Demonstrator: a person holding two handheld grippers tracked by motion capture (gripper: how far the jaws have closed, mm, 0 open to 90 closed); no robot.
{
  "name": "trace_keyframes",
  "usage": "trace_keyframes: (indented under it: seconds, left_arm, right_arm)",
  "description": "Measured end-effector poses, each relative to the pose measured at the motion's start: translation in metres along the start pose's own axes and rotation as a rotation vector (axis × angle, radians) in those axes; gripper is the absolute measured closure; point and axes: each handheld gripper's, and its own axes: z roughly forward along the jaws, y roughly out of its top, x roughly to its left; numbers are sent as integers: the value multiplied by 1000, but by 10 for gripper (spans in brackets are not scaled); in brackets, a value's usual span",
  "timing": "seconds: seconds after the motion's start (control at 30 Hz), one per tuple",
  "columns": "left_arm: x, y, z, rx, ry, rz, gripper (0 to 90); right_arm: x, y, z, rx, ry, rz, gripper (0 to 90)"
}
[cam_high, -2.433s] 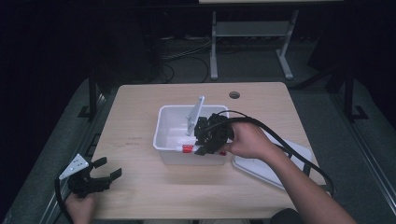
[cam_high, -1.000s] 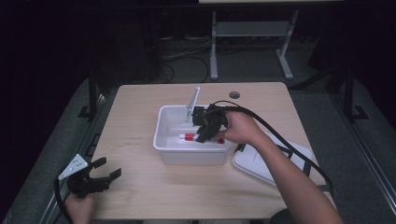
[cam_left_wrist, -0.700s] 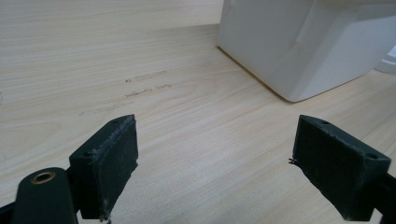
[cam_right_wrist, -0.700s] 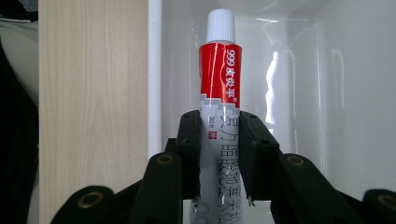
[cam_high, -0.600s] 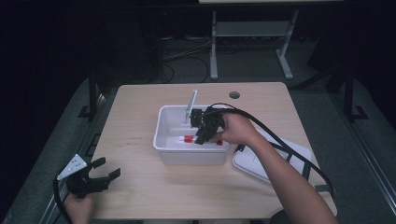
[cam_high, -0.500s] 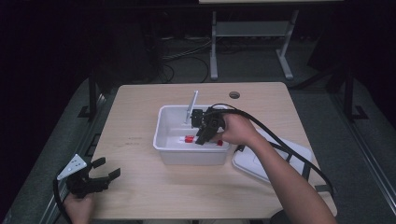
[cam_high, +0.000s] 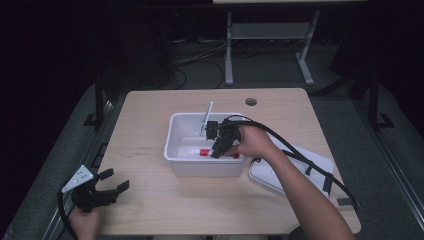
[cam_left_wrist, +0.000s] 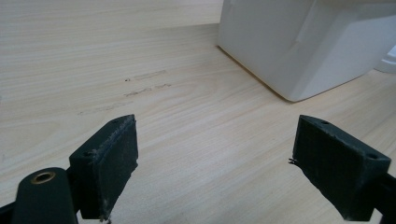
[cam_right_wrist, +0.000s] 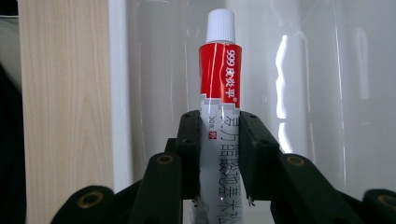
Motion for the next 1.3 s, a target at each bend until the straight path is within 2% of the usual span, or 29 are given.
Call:
trace_keyframes:
  seconds: [0.4,0.87,0.97,1.07,1.3]
  left_arm:
    - [0,0,0,-1,2,1,134]
    - [1,0,-1,-4,1,1,134]
    - [1,0,-2,-4,2,0,134]
    - [1,0,-2,-4,3,-1,134]
    - [1,0,-1,-2,2,0,134]
  right_arm:
    - [-6,-1,13,15,26,18,712]
    - [-9,-1,19,20,42,31,711]
    - [-10,-2,21,24,51,48,696]
    - [-11,-2,20,12,43,47,667]
    - [-11,-3,5,-7,18,57,607]
